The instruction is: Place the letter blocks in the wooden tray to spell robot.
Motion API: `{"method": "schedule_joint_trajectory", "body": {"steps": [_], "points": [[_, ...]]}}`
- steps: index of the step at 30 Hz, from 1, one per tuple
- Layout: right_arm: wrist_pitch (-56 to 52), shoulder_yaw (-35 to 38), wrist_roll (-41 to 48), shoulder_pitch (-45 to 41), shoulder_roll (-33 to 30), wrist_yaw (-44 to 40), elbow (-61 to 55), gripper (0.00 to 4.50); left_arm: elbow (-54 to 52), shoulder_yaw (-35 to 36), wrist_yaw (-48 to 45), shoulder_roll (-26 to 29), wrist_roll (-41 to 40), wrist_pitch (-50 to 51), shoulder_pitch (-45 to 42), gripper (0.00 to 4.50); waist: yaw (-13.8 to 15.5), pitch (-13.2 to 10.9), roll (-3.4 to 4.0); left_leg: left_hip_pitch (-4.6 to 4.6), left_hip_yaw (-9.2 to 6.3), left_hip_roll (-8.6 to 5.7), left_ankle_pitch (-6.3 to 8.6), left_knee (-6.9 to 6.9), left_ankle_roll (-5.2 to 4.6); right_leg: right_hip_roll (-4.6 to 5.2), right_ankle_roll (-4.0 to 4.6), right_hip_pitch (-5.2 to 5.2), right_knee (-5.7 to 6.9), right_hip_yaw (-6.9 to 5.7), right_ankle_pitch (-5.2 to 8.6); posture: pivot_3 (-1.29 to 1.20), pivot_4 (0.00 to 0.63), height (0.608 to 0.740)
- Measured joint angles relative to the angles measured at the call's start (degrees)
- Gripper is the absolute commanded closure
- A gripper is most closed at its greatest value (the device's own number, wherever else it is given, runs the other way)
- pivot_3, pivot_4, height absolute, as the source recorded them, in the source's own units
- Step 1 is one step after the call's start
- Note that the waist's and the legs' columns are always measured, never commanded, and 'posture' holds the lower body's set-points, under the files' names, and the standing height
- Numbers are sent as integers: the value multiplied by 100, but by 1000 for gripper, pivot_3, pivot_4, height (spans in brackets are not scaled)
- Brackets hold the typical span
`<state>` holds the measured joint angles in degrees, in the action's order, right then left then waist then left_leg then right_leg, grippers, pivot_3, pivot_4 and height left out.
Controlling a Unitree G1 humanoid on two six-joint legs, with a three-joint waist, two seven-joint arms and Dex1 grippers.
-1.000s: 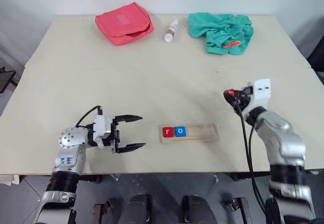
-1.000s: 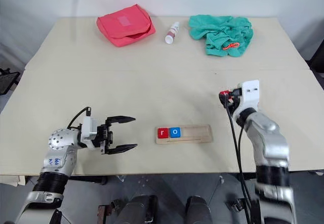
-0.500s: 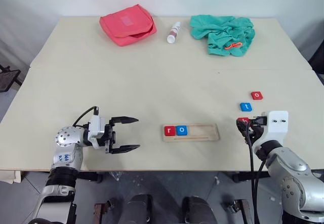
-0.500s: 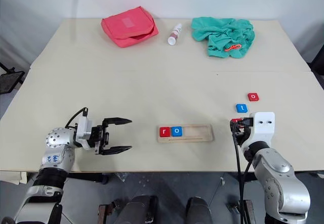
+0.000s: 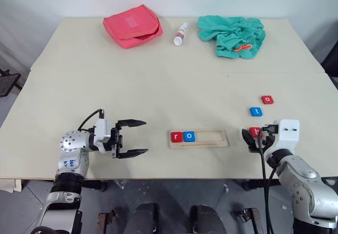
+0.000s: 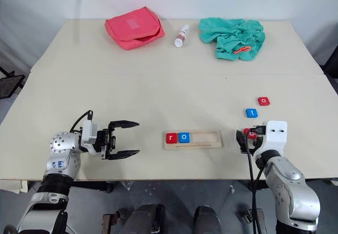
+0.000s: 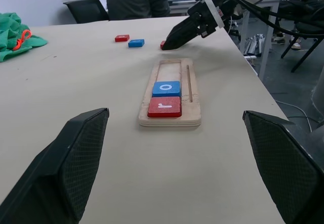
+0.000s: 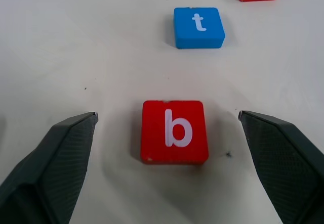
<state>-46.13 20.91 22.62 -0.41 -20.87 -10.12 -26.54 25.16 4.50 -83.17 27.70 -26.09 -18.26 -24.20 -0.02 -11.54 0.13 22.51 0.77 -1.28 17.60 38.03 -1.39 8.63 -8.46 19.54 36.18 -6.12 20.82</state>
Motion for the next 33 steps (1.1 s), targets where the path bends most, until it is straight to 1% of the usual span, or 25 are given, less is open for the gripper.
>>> {"method": "schedule_joint_trajectory", "body": {"steps": [1, 2, 4, 5, 7, 11, 14, 17, 20, 22, 23, 26, 29, 33], "points": [[25, 0, 4, 15, -62, -65, -1, 39, 0, 0, 4, 0, 0, 0, 0, 0, -4, 0, 0, 0, 1, 0, 0, 0, 0, 0, 0, 0, 0, 0, 0, 0, 150, 740], [110, -9, 19, 69, -257, -289, 0, 39, -7, -1, 10, -3, 0, 0, 0, 0, -3, 0, 0, 0, 2, 0, 0, 0, 0, 0, 0, 0, -1, 0, 0, 0, 150, 740], [301, -31, 59, 169, -936, -942, -1, 39, -17, 6, 20, 0, -1, 0, 10, 0, -1, 0, 0, 0, 5, 0, 1, 0, -1, 0, 0, -2, -5, 1, 0, 0, 150, 740], [382, -32, 54, 182, -1120, -1127, 0, 39, -18, 6, 21, 0, -1, 0, 14, 0, -1, 0, -1, 0, 5, 0, 1, 0, -1, 0, 0, -3, -8, 1, 0, 0, 150, 740], [735, -153, 5, 243, -1908, -1921, 125, 39, -22, 6, 34, -5, -1, 0, 16, 0, -1, 1, -3, -2, 8, 4, 0, 1, -1, -2, 0, -7, -12, -1, 0, 0, 150, 740], [1193, -332, -108, 223, -2536, -2758, 608, 39, -83, 7, 70, -15, -2, 0, 57, 0, 8, 8, -15, -3, 10, 2, 0, 1, -3, 1, 0, -12, -18, -3, 0, 0, 150, 740], [1904, -814, -443, -190, -3461, -3812, 1457, 39, -216, 8, 92, -50, -24, -8, 169, 0, -5, 8, -14, -4, 21, 3, 1, 4, -8, 3, 0, -14, -24, 0, 0, 0, 150, 740], [2544, -1207, -723, -802, -3966, -4606, 2214, 39, -322, 0, 131, -98, -41, -10, 276, 0, -8, 8, -15, -6, 20, 8, 1, 4, -7, 1, 0, -15, -24, -4, 0, 0, 150, 740], [3027, -1583, -966, -1282, -4009, -5062, 2879, 39, -521, 7, 217, -103, -52, -11, 421, 0, 2, 9, -17, -2, 16, 7, 1, 5, -7, 2, 0, -14, -24, -8, 0, 0, 150, 740], [3282, -1926, -1146, -1720, -3990, -5363, 3398, 39, -709, 29, 302, -95, -59, -5, 610, 0, -11, 9, -17, -2, 21, 7, 2, 7, -8, 4, 0, -15, -25, -7, 0, 0, 150, 740], [3499, -2174, -1314, -2108, -3975, -5602, 3849, 39, -872, 33, 380, -97, -60, 11, 751, 0, -17, 8, -17, -1, 23, 6, 2, 9, -8, 6, 0, -14, -28, -6, 0, 0, 150, 740], [3835, -2527, -1599, -2583, -3963, -5931, 4486, 39, -1118, 41, 506, -91, -61, 48, 964, 0, -11, 8, -17, -2, 18, 12, 2, 9, -8, 2, 0, -14, -27, -9, 0, 0, 150, 740], [4147, -2722, -1777, -2910, -3886, -6167, 4926, 39, -1320, 74, 641, -76, -62, 97, 1152, 0, -2, 8, -17, 0, 15, 9, 2, 11, -8, 4, 0, -16, -27, -10, 0, 0, 150, 740], [4435, -2802, -1944, -3209, -3762, -6334, 5317, 39, -1469, 96, 750, -62, -66, 130, 1246, 0, -9, 9, -17, -1, 16, 10, 2, 14, -7, 4, 0, -18, -28, -11, 0, 0, 150, 740]]}}
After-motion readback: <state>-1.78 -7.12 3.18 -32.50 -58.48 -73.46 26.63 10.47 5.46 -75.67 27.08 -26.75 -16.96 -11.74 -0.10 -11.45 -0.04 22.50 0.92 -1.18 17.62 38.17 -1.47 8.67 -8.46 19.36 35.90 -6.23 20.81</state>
